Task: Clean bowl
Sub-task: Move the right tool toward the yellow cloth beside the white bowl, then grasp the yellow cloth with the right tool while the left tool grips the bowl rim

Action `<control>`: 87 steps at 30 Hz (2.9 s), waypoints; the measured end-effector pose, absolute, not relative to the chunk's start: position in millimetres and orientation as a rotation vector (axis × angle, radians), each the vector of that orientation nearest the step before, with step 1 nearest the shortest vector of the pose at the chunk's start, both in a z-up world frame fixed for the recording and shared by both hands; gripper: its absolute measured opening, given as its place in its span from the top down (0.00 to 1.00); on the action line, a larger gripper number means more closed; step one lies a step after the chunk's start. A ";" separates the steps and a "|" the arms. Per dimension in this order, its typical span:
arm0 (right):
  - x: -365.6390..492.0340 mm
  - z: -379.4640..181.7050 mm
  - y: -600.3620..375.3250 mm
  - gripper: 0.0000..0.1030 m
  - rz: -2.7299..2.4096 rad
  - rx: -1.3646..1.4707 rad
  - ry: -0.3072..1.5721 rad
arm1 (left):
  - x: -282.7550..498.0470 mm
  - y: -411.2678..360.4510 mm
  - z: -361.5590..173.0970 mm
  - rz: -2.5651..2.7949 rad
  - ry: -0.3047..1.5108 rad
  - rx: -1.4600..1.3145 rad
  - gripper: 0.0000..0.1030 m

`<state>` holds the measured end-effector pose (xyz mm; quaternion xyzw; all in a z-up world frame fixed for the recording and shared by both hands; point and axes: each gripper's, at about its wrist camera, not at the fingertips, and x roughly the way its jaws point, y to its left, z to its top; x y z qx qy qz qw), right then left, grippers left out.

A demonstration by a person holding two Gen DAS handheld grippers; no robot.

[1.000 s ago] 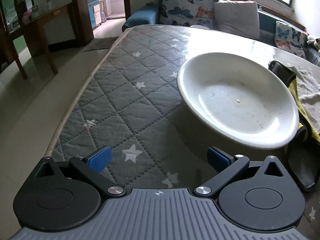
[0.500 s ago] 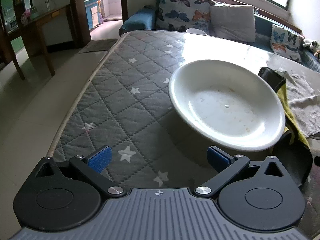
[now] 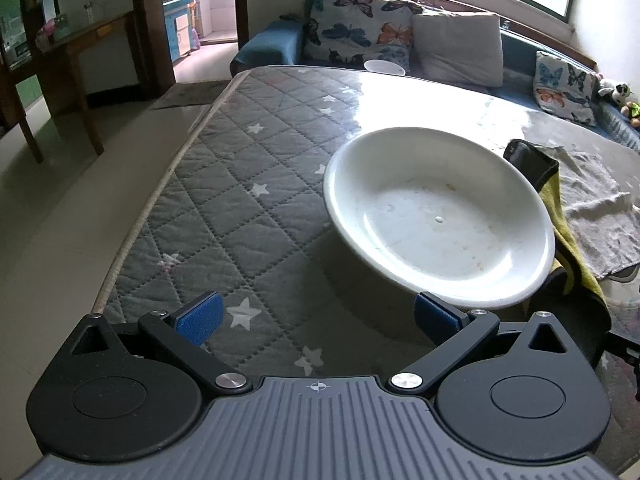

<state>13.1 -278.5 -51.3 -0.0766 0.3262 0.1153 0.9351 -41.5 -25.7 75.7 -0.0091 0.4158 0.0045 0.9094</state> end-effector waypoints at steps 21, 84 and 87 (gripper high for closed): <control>33.2 -57.2 -260.2 0.24 0.264 -0.141 0.678 | -29.1 -44.6 70.0 0.018 0.902 -0.046 0.00; 54.0 -66.6 -251.4 0.78 0.338 -0.057 0.640 | -9.5 -82.5 59.8 -0.021 0.987 -0.208 0.46; 48.9 -65.8 -248.7 0.78 0.354 -0.055 0.638 | -9.9 -79.7 59.3 -0.023 0.981 -0.219 0.50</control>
